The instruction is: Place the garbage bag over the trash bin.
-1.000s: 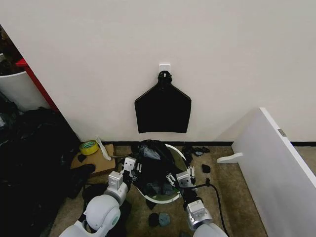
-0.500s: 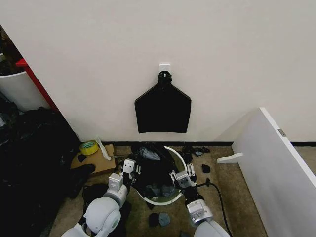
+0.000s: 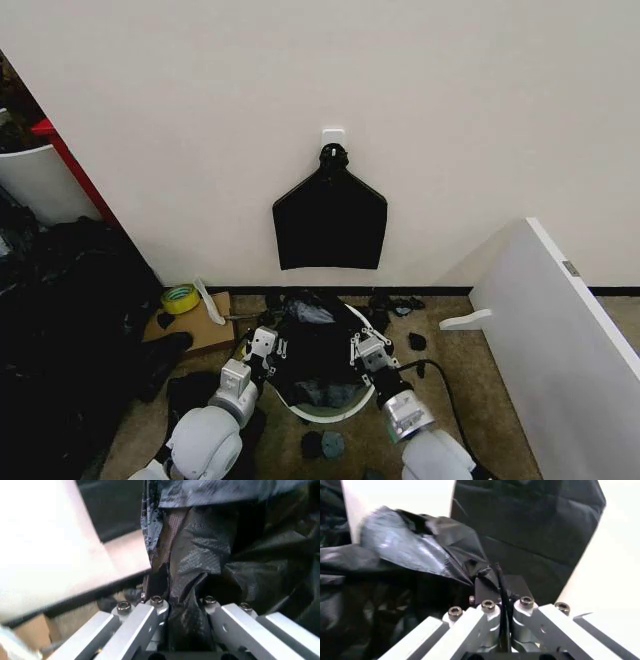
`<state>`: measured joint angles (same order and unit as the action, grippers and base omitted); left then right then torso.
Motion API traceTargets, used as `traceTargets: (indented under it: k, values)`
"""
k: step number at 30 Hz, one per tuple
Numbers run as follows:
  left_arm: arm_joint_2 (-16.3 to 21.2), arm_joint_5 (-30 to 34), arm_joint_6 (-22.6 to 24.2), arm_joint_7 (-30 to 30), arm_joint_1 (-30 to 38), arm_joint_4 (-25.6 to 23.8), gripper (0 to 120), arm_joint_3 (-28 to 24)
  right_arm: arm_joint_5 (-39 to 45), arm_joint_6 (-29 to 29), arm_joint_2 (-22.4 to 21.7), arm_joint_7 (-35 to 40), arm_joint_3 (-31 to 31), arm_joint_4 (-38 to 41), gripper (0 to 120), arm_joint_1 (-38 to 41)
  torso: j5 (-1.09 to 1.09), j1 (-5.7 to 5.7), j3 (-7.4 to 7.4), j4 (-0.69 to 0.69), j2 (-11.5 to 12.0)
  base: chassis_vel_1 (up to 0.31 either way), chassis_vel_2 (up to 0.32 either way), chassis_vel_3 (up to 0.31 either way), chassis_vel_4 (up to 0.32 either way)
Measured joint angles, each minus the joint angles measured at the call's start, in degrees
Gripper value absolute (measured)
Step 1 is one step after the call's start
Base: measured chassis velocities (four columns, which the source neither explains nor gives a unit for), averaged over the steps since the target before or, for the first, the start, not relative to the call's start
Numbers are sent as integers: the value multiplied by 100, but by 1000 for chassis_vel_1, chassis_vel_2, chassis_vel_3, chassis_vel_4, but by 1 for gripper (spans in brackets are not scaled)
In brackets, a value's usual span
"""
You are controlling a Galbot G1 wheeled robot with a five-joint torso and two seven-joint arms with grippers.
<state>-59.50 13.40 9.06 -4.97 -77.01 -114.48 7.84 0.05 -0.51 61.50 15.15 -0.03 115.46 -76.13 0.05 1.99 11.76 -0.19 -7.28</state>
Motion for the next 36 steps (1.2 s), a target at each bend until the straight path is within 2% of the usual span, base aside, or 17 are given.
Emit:
traceTargets:
  k: [4, 5, 9, 12, 13, 17, 21, 24, 30, 36]
  values:
    - [153, -524, -744, 609, -5, 297, 4, 58, 677, -175, -124, -150, 305, -21, 0, 196, -1, 0, 0, 0, 0, 0, 0, 0, 0]
    - [153, -524, -744, 609, -5, 297, 4, 58, 677, -175, -124, -150, 305, -21, 0, 196, -1, 0, 0, 0, 0, 0, 0, 0, 0]
    - [239, -804, -1579, 1368, 40, 615, 4, 167, 1092, -283, -213, -241, 502, -99, 0, 272, -2, 0, 0, 0, 0, 0, 0, 0, 0]
    - [240, -747, -2052, 2010, 154, 823, 4, 392, 1430, -455, -228, -248, 581, -218, 0, 290, 0, 0, 0, 0, 0, 0, 0, 0, 0]
    - [240, -747, -2052, 2010, 154, 823, 4, 392, 1430, -455, -228, -248, 581, -218, 0, 290, 0, 0, 0, 0, 0, 0, 0, 0, 0]
    - [240, -431, -2446, 2606, 315, 1000, 4, 771, 1742, -591, -240, -276, 688, -362, 0, 262, 0, 0, 0, 0, 0, 0, 0, 0, 0]
    - [264, -130, -2594, 2718, 417, 1085, 4, 976, 1869, -588, -281, -404, 740, -410, 0, 206, -1, 0, 0, 0, 0, 0, 0, 0, 0]
    - [279, 156, -2612, 2722, 499, 1134, 4, 1088, 1956, -349, -301, -615, 729, -466, 0, 150, -1, 0, 0, 0, 0, 0, 0, 0, 0]
    - [282, 1014, -2551, 2982, 692, 1202, 4, 1189, 1737, 421, -256, -1226, 547, -832, 0, 127, 0, 0, 0, 0, 0, 0, 0, 0, 0]
    - [167, 1352, -2397, 3087, 862, 1283, 4, 1191, 1534, 1156, -178, -1911, 535, -1469, 0, 245, 1, 0, 0, 0, 0, 0, 0, 0, 0]
